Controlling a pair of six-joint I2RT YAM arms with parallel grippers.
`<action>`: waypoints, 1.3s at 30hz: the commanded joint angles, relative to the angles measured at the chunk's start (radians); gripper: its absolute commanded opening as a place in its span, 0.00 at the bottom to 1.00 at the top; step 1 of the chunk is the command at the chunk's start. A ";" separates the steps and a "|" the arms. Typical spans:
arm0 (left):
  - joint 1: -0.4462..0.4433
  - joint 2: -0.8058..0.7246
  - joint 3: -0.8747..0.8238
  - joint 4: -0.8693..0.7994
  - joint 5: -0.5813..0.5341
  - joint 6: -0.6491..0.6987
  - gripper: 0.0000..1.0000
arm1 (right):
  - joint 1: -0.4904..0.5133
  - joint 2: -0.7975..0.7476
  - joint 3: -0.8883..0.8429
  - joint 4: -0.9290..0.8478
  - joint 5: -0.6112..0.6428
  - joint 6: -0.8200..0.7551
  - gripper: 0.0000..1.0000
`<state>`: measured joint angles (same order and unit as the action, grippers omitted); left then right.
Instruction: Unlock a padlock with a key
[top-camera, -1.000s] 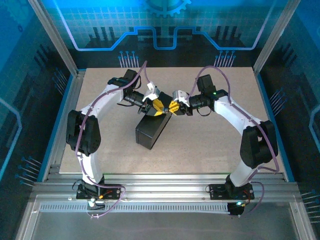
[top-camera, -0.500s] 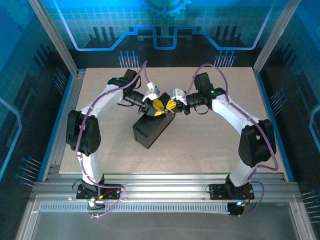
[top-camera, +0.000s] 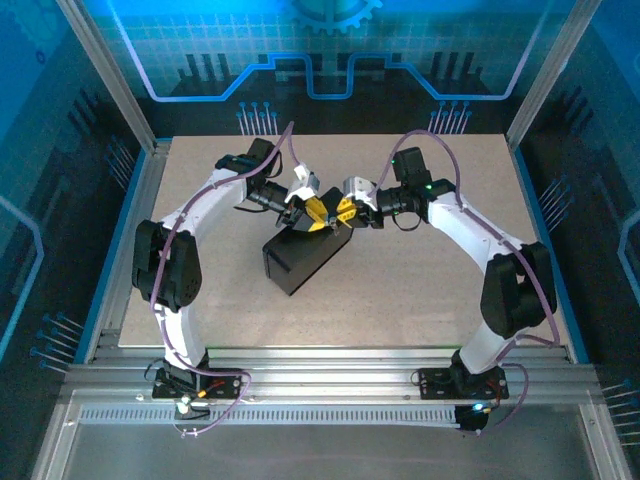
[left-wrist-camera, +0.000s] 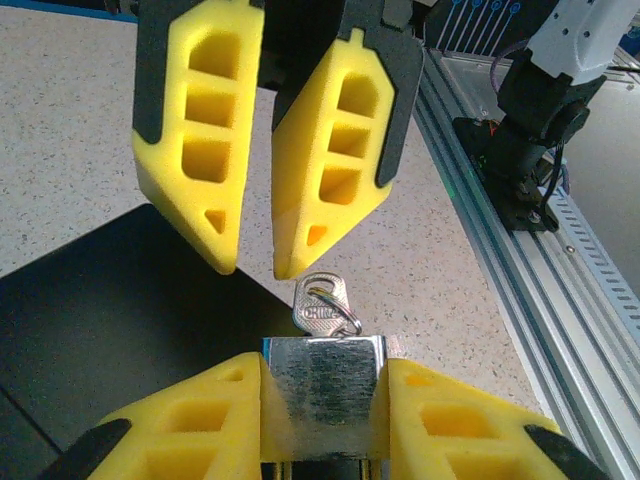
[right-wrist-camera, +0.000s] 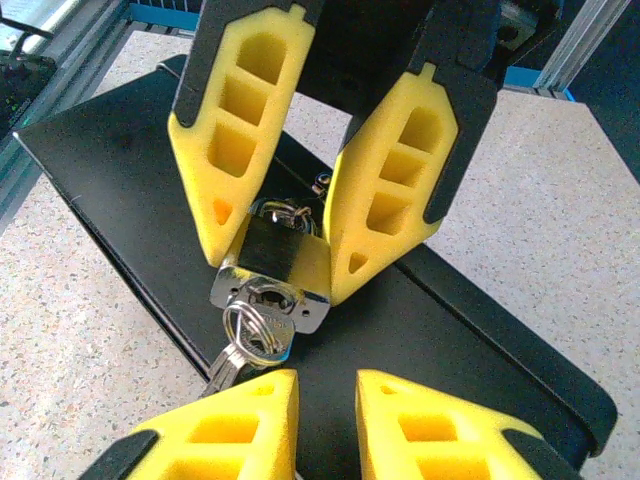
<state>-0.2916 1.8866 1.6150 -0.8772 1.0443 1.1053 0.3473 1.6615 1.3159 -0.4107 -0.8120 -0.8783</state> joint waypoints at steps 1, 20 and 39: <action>0.003 -0.029 0.034 0.028 0.090 0.010 0.00 | -0.015 -0.028 -0.001 -0.008 -0.017 -0.042 0.23; 0.003 -0.032 0.041 0.027 0.091 0.005 0.00 | 0.010 -0.003 0.029 -0.081 -0.082 -0.113 0.23; 0.000 -0.029 0.042 0.022 0.091 0.008 0.00 | 0.047 0.050 0.069 -0.030 -0.050 -0.058 0.09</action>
<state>-0.2886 1.8862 1.6150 -0.8772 1.0370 1.0992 0.3782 1.6936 1.3479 -0.4477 -0.8471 -0.9482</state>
